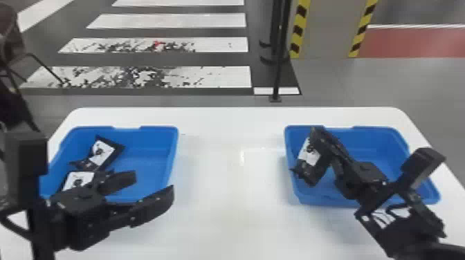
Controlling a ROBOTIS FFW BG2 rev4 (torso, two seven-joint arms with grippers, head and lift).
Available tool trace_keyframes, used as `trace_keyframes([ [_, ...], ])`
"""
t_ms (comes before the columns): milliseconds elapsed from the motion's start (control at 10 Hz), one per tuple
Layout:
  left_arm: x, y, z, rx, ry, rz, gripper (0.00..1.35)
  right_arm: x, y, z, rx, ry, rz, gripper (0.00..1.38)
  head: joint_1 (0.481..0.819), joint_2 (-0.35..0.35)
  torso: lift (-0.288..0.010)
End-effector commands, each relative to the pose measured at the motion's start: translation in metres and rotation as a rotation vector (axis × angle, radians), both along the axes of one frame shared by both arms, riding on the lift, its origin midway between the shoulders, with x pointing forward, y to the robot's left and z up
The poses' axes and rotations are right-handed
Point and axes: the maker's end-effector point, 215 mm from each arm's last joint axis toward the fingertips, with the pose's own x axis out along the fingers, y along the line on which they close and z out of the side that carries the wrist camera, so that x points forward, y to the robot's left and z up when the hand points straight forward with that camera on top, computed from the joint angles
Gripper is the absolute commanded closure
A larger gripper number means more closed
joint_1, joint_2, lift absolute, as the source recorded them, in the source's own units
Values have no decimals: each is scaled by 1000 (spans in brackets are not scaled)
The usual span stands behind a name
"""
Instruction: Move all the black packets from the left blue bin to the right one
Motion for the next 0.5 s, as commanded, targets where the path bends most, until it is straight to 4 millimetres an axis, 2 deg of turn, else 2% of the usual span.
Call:
trace_keyframes([
  [0, 2, 23, 1, 29, -7, 50, 167, 4, -13, -3, -40, 0, -25, 822, 695, 32, -185],
  [100, 6, 42, 4, 57, -17, 91, 163, 4, -20, -4, -87, -4, -42, 437, 695, 37, -185],
  [200, 10, 66, 6, 91, -23, 139, 163, 0, -21, -6, -104, -2, -47, 196, 695, 50, -185],
  [300, 11, 83, 8, 118, -27, 173, 163, -9, -19, -5, -117, -4, -46, 85, 695, 72, -185],
  [400, 13, 101, 10, 144, -30, 210, 163, -23, -16, 1, -149, -17, -47, 111, 695, 87, -185],
])
